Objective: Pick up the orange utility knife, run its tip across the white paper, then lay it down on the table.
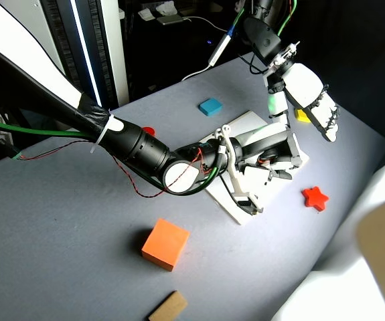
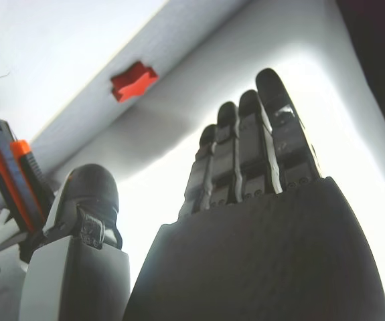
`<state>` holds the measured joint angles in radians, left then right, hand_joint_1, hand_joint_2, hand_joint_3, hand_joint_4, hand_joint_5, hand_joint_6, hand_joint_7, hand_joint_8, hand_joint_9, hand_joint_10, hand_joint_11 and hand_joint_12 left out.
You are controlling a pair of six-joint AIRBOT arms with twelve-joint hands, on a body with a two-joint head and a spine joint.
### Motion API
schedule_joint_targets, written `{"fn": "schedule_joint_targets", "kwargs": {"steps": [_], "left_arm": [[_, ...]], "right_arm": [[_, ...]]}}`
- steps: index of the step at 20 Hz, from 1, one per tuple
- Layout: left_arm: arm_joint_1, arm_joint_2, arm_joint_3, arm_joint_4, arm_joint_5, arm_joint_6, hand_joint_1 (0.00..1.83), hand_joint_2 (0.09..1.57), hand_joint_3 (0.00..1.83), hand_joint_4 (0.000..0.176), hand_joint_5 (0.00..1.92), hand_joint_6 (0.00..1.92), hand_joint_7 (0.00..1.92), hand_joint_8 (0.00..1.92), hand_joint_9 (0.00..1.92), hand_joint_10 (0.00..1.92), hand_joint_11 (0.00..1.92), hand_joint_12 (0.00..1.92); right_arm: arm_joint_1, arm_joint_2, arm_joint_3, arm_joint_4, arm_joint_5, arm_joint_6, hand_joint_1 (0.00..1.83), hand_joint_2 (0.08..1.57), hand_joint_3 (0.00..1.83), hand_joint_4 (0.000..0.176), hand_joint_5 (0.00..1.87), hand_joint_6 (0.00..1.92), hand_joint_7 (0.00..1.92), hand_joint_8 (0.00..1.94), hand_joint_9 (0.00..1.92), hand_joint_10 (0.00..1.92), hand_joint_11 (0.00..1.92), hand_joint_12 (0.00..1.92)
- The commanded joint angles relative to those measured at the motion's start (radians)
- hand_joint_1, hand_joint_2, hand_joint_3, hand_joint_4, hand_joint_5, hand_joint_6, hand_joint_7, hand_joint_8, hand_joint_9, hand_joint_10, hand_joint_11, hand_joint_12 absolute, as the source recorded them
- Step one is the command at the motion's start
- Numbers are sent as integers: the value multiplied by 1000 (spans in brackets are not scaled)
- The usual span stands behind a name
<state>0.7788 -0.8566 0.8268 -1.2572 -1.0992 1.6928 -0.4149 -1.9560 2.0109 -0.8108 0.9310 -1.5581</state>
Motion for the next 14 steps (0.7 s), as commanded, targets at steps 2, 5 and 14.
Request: {"fn": "schedule_joint_targets", "kwargs": {"steps": [2, 5, 14], "left_arm": [[-5, 8, 7, 52, -97, 0, 102, 1339, 5, 0, 0, 0, 120, 0, 104, 5, 0, 691], [-5, 8, 6, 52, -97, -2, 100, 1335, 2, 0, 0, 0, 104, 0, 99, 1, 0, 684], [-4, 8, 0, 52, -103, -2, 129, 1326, 0, 0, 8, 2, 139, 7, 122, 9, 0, 788]], "right_arm": [[-11, 18, 0, -15, 114, 27, 1539, 1265, 0, 176, 1384, 1921, 1542, 1941, 1667, 1921, 1666, 1921], [-32, 58, -19, -50, 138, 48, 1538, 1252, 0, 176, 1376, 1921, 1548, 1941, 1671, 1921, 1681, 1921], [-45, 229, -190, -65, 114, 46, 1539, 1264, 0, 176, 1374, 1921, 1528, 1941, 1657, 1921, 1661, 1921]]}}
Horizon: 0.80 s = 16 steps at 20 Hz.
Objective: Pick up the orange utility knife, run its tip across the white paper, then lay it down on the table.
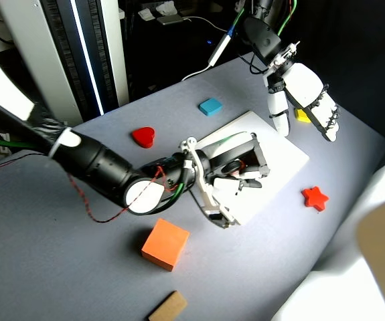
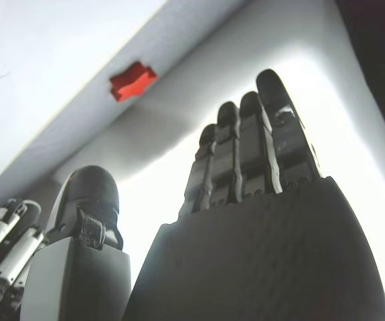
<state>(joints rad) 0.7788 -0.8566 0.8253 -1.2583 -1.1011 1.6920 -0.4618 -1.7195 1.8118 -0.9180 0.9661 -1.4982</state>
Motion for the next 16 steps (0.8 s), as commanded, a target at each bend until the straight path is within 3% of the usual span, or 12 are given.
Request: {"fn": "schedule_joint_targets", "kwargs": {"steps": [1, 6, 9, 12, 16], "left_arm": [[-3, 8, 1, 53, -101, -1, 137, 1330, 0, 0, 4, 1, 136, 8, 124, 13, 0, 765], [-3, 6, 1, 53, -100, -1, 130, 1328, 2, 0, 9, 2, 133, 7, 115, 6, 0, 754], [-15, -3, -2, 54, -87, 6, 129, 1329, 0, 0, 0, 0, 111, 0, 105, 0, 0, 701], [-38, -12, -23, 77, -45, 28, 163, 1325, 0, 0, 11, 3, 125, 4, 123, 6, 0, 703], [-76, -26, -80, 94, -42, 73, 148, 1330, 1, 0, 11, 0, 118, 0, 109, 1, 0, 737]], "right_arm": [[7, 4, -9, 42, 79, -16, 1538, 1263, 0, 176, 1386, 1921, 1543, 1941, 1667, 1921, 1671, 1921], [67, 80, -168, 94, 61, -34, 1563, 1258, 0, 176, 1400, 1921, 1534, 1941, 1646, 1921, 1648, 1921], [84, 154, -299, 168, -7, -15, 1545, 1256, 0, 176, 1398, 1921, 1537, 1941, 1654, 1921, 1662, 1921], [80, 279, -525, 451, -160, -8, 1541, 1258, 0, 176, 1398, 1921, 1548, 1941, 1668, 1921, 1667, 1921], [80, 408, -728, 836, -363, -20, 1556, 1254, 0, 176, 1369, 1921, 1515, 1941, 1644, 1921, 1651, 1921]]}}
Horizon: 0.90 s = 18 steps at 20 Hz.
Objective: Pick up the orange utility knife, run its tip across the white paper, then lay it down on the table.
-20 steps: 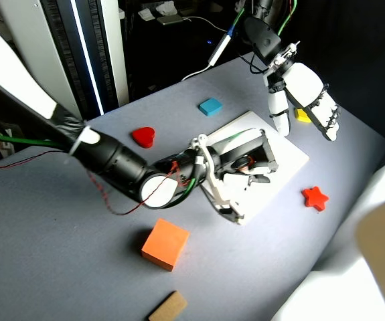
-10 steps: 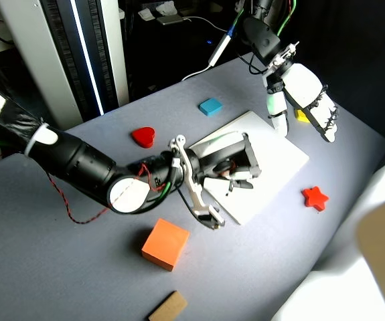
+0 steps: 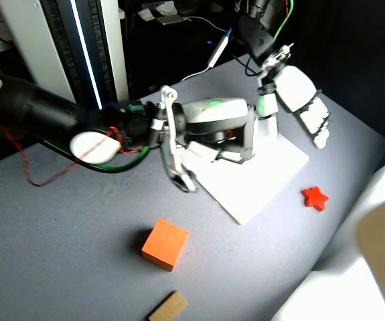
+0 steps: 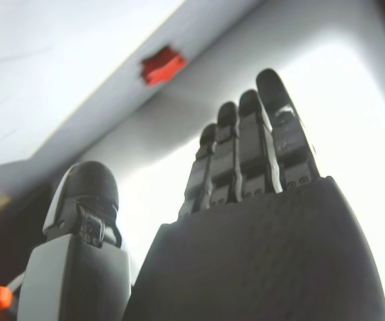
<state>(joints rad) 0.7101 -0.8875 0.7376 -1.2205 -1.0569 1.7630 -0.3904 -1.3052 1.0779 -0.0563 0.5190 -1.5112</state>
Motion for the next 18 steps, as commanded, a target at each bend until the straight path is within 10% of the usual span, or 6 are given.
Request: {"fn": "schedule_joint_targets", "kwargs": {"steps": [1, 6, 18], "left_arm": [[-16, 1, -9, 56, -86, 16, 124, 1338, 4, 0, 3, 1, 111, 1, 103, 1, 0, 722], [-54, -56, -68, 63, -111, 51, 113, 1338, 2, 0, 0, 0, 110, 3, 105, 3, 0, 665], [-37, -132, -138, 65, -287, 74, 154, 1330, 1, 0, 0, 0, 114, 2, 119, 6, 0, 575]], "right_arm": [[6, 13, -13, 41, 51, -5, 1553, 1250, 0, 176, 1369, 1921, 1511, 1941, 1641, 1921, 1647, 1921], [-15, 71, -28, 391, -94, 14, 1539, 1250, 0, 176, 1381, 1921, 1530, 1941, 1659, 1921, 1677, 1921], [-134, 91, -35, 384, -43, 7, 1544, 1253, 0, 176, 1381, 1921, 1529, 1941, 1657, 1921, 1672, 1921]]}}
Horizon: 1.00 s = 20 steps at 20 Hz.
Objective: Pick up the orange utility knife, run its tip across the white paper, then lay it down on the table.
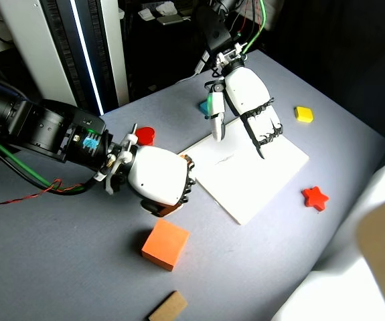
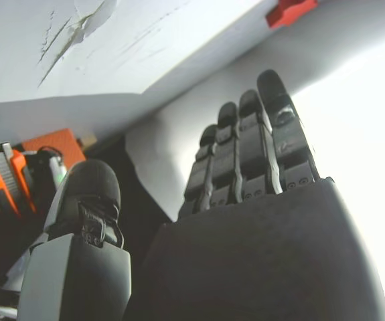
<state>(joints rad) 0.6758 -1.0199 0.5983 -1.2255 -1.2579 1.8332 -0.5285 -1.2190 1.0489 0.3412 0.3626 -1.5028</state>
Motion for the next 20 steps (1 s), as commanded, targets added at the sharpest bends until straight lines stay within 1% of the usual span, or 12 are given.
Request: {"fn": "schedule_joint_targets", "kwargs": {"steps": [1, 8, 9, 10, 11, 12, 14, 16, 17, 18, 19, 20], "left_arm": [[0, 1, 2, 70, -90, 6, 155, 1333, 3, 0, 0, 0, 111, 0, 105, 0, 0, 578], [12, 1, 1, 70, -92, 2, 168, 1329, 0, 0, 0, 0, 109, 6, 107, 7, 0, 698], [13, 1, 1, 70, -92, 0, 130, 1333, 0, 0, 0, 0, 109, 3, 105, 5, 0, 652], [14, 1, 1, 70, -94, -1, 112, 1335, 1, 0, 0, 0, 115, 4, 105, 5, 0, 639], [15, 1, 1, 70, -96, -3, 125, 1330, 0, 0, 0, 0, 125, 6, 107, 5, 0, 626], [16, 1, 1, 70, -98, -3, 155, 1326, 0, 0, 8, 3, 135, 8, 107, 5, 0, 626], [16, 1, 1, 70, -98, -4, 164, 1326, 0, 0, 3, 1, 138, 5, 101, 2, 0, 698], [16, 1, 1, 70, -98, -4, 121, 1329, 0, 0, 0, 0, 132, 0, 112, 6, 0, 766], [16, 1, 1, 70, -98, -4, 145, 1322, 0, 0, 0, 0, 142, 4, 125, 10, 0, 772], [16, 1, 1, 70, -98, -4, 147, 1319, 0, 0, 3, 1, 148, 6, 129, 12, 0, 772], [16, 1, 1, 70, -98, -4, 153, 1319, 0, 0, 9, 3, 145, 3, 113, 4, 0, 721], [16, 1, 1, 70, -98, -4, 167, 1316, 0, 0, 3, 0, 137, 1, 108, 2, 0, 707]], "right_arm": [[0, 5, -7, -19, 115, -1, 1547, 1253, 0, 176, 1379, 1921, 1528, 1941, 1657, 1921, 1672, 1921], [-28, 27, -36, -30, 141, -4, 1487, 1259, 0, 176, 1201, 1921, 1360, 1941, 1502, 1921, 1518, 1921], [-29, 31, -43, -30, 142, -6, 1423, 1261, 0, 86, 1058, 1921, 1260, 1941, 1386, 1921, 1421, 1921], [-32, 36, -52, -30, 144, -10, 1088, 1315, 83, 0, 652, 1764, 1125, 1941, 1256, 1921, 1296, 1921], [-34, 38, -57, -31, 146, -13, 1132, 1207, 311, 0, 621, 1498, 712, 1941, 1044, 1921, 1055, 1921], [-35, 39, -60, -31, 149, -14, 1149, 1186, 320, 0, 644, 1389, 629, 1914, 884, 1921, 834, 1921], [-36, 44, -67, -31, 151, -16, 1114, 1249, 142, 0, 588, 1503, 689, 1646, 632, 1906, 577, 1921], [-34, 55, -77, -31, 151, -18, 1057, 1361, 16, 0, 469, 1657, 619, 1659, 404, 1753, 381, 1921], [-34, 59, -80, -33, 155, -23, 974, 1280, 0, 0, 270, 1208, 394, 1298, 312, 1587, 242, 1921], [-34, 64, -82, -39, 158, -23, 904, 1263, 0, 0, 195, 968, 338, 1030, 257, 1424, 115, 1921], [-33, 69, -84, -44, 158, -23, 870, 1219, 0, 0, 168, 699, 340, 673, 210, 1166, 22, 1816], [-31, 76, -88, -48, 157, -24, 767, 1210, 0, 0, 77, 419, 259, 345, 112, 854, 4, 1539]]}}
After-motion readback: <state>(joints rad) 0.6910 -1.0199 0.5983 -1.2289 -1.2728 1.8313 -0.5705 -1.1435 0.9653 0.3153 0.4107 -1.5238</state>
